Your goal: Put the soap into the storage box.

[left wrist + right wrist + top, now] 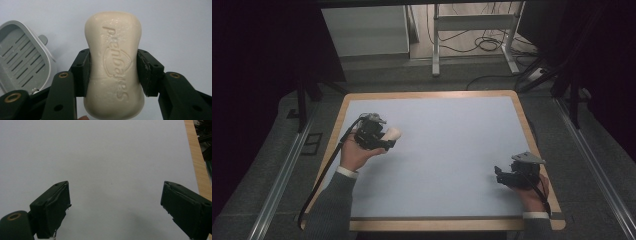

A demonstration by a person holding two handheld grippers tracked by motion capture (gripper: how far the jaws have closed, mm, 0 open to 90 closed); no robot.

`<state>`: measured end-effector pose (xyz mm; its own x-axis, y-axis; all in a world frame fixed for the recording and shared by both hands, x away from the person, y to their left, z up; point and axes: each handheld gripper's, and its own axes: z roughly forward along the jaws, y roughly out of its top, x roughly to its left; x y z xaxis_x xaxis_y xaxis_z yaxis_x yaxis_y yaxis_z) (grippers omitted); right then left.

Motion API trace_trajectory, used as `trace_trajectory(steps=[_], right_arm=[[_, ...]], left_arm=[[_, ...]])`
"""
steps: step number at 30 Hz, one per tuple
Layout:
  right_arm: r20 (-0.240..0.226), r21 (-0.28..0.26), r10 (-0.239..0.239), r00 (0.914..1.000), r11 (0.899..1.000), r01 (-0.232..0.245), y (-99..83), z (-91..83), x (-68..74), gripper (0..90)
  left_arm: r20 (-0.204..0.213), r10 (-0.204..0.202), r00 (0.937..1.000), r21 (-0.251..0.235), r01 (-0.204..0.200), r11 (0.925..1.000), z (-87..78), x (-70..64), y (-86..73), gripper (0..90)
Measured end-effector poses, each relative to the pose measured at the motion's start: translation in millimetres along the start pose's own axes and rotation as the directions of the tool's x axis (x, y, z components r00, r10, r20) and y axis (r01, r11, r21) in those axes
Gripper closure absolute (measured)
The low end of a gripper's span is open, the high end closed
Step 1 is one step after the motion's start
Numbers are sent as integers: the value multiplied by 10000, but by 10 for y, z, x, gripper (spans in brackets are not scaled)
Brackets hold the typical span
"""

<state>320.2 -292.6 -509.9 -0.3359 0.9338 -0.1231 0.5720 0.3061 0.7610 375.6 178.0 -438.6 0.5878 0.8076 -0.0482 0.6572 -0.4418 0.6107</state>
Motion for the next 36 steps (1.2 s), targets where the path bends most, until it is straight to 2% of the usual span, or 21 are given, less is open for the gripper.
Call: trace_trajectory(steps=[17,36], right_arm=[[40,24,-8,10000,10000,8,-2,2,-2,87],[82,80,51,10000,10000,-52,-10,7,-18,87]], left_arm=[[-126,-152,9998,-36,151,9999,-45,123,41,494],[-458,-303,9985,19,304,9995,-52,237,119,494]])
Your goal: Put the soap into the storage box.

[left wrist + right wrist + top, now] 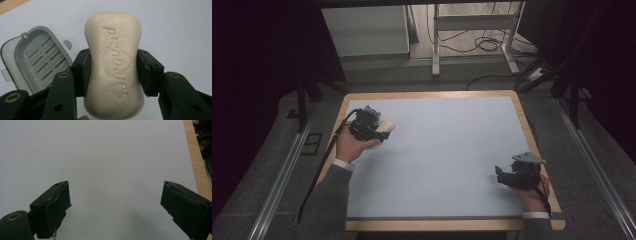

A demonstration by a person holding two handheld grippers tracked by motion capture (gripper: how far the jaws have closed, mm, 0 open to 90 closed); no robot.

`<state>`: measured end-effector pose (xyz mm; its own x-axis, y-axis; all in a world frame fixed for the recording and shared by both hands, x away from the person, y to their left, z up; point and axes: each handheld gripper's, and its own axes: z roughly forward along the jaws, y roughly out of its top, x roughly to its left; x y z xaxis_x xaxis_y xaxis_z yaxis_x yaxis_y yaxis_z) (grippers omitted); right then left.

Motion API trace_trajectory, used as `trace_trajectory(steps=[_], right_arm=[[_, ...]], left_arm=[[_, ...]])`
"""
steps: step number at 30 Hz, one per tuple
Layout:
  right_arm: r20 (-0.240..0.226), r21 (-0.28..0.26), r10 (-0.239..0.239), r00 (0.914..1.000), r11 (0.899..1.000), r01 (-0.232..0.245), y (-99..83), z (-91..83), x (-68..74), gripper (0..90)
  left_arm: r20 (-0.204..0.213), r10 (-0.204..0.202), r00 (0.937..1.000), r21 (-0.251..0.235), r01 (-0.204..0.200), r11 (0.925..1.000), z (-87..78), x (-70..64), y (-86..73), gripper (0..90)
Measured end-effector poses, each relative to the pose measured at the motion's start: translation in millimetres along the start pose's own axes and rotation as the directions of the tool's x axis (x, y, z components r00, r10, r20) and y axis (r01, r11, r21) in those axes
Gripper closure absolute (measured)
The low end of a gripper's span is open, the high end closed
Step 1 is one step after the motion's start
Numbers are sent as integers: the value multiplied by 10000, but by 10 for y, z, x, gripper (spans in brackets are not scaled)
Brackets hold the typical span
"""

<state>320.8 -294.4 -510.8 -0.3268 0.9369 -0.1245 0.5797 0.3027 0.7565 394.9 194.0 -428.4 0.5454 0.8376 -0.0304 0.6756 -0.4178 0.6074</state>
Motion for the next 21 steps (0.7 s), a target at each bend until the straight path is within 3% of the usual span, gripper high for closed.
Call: trace_trajectory(steps=[9,21], right_arm=[[-8,9,7,10000,10000,-7,0,0,-1,87],[-49,59,-29,10000,10000,30,1,4,5,87]], left_arm=[[-87,-53,9999,-4,53,10000,15,38,21,494],[-148,-400,9991,177,403,9990,55,200,58,494]])
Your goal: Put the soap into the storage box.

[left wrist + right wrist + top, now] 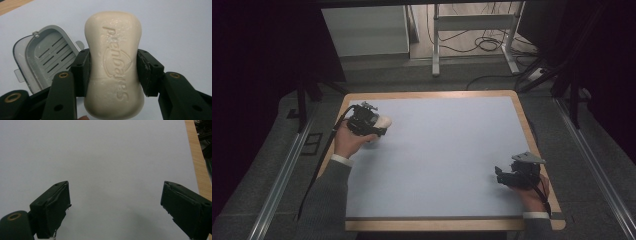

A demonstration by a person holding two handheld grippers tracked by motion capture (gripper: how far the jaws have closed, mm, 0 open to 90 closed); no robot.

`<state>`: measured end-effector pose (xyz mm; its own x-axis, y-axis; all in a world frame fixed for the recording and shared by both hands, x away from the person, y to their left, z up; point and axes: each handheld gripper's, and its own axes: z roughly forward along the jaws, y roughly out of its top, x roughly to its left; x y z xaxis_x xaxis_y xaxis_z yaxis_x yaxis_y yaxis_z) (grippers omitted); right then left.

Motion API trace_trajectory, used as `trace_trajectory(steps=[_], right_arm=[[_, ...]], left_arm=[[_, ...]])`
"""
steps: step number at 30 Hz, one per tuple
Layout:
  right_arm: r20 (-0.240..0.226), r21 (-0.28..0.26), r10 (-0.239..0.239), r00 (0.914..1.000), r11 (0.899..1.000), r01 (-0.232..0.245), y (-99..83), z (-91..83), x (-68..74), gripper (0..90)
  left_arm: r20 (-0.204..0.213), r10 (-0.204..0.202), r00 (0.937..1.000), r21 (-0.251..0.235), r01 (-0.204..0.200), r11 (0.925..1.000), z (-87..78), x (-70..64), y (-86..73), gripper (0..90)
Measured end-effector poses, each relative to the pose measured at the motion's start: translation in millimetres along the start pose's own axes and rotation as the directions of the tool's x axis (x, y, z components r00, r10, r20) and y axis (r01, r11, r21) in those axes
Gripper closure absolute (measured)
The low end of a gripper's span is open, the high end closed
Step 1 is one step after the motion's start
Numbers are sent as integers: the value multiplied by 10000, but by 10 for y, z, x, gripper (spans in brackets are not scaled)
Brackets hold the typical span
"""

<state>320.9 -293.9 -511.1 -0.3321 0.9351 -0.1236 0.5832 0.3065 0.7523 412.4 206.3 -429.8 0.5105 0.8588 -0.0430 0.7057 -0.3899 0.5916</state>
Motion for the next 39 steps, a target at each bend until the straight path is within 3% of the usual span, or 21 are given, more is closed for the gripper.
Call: trace_trajectory(steps=[19,35,39], right_arm=[[81,-44,41,10000,10000,-41,-1,-10,-13,87],[108,7,86,9999,10000,-86,-8,-6,-24,87],[127,8,76,9999,10000,-76,-9,-3,-24,87]], left_arm=[[-271,-741,9969,197,746,9970,113,241,35,494],[-438,-1385,9894,543,1407,9886,288,427,31,494],[-608,-1491,9869,416,1518,9875,310,460,23,495]])
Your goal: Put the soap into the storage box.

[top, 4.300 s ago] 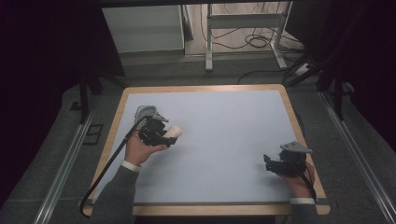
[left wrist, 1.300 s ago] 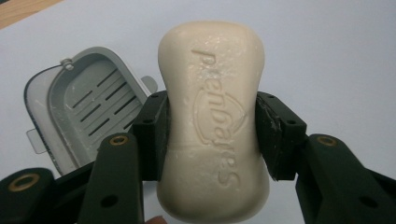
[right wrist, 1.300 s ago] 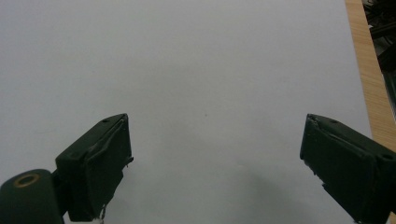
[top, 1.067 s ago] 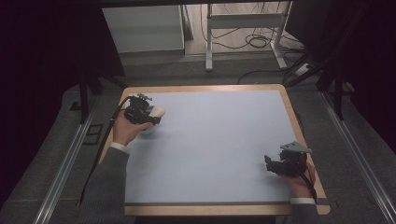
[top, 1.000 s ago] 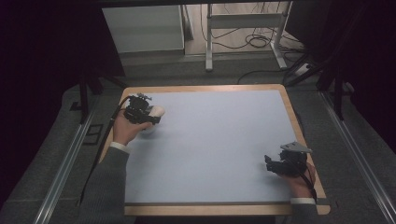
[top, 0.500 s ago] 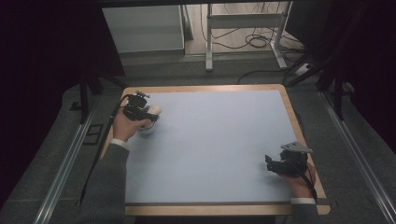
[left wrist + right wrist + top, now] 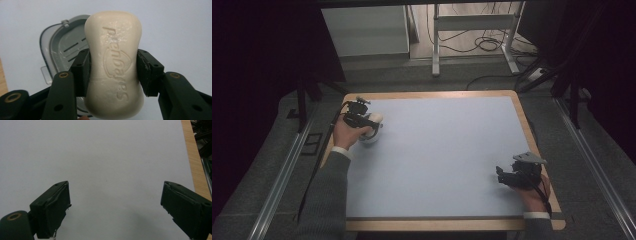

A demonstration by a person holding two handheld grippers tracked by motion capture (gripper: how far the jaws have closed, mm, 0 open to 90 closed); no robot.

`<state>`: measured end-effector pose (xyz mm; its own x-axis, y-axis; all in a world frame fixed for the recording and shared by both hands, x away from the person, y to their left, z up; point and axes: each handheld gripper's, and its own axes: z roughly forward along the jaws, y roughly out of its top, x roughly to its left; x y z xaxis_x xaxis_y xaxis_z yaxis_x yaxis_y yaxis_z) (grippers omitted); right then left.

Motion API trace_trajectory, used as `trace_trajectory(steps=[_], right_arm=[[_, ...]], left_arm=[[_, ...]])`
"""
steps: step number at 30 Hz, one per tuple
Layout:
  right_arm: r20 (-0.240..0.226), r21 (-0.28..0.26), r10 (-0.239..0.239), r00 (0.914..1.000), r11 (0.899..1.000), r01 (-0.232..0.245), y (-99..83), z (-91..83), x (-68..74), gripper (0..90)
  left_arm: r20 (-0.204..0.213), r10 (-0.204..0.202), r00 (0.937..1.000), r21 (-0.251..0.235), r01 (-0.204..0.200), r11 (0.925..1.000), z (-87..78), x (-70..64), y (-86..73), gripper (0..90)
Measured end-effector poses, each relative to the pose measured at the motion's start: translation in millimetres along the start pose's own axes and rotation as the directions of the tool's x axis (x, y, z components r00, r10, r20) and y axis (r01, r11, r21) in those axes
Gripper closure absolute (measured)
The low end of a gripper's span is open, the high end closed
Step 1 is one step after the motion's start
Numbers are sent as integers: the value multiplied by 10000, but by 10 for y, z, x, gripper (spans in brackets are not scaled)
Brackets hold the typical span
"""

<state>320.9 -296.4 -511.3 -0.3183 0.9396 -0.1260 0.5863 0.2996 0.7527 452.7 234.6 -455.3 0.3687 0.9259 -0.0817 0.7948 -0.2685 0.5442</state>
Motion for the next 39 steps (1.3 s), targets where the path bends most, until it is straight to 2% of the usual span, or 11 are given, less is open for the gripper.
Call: trace_trajectory(steps=[10,18,20,21,22,24,27,31,33,34,39], right_arm=[[31,14,-20,10000,10000,20,-7,6,-10,87],[56,48,-43,10000,10000,43,-11,11,-9,87],[67,47,-46,10000,10000,45,-11,11,-9,87],[72,41,-68,10000,10000,68,-11,9,-11,87],[72,41,-68,10000,10000,68,-11,9,-11,87],[79,26,-60,10000,10000,59,-11,7,-14,87],[82,23,-62,9999,10000,62,-12,5,-14,87],[60,25,-53,10000,10000,53,-8,1,-3,87],[68,25,-76,9999,10000,76,-10,3,-11,87],[68,25,-76,9999,10000,76,-10,3,-11,87],[48,-101,23,10000,9999,-22,-6,-13,-9,87]], left_arm=[[-304,-481,9984,144,486,9987,108,101,-18,494],[-380,-415,9984,291,427,9987,175,92,-30,494],[-363,-497,9981,159,503,9986,170,85,-29,478],[-186,-601,9980,-186,597,9980,124,75,-25,472],[-186,-601,9980,-186,597,9980,124,75,-25,452],[70,-647,9979,-416,649,9970,62,59,-15,434],[203,-498,9986,-649,511,9966,-26,14,-28,373],[414,43,9991,-837,-8,9965,-124,-99,-77,328],[914,436,9949,-1119,-332,9932,-179,-186,-156,319],[914,436,9949,-1119,-332,9932,-179,-186,-156,316],[1102,958,9893,-1312,-810,9880,-189,-292,-328,298]])
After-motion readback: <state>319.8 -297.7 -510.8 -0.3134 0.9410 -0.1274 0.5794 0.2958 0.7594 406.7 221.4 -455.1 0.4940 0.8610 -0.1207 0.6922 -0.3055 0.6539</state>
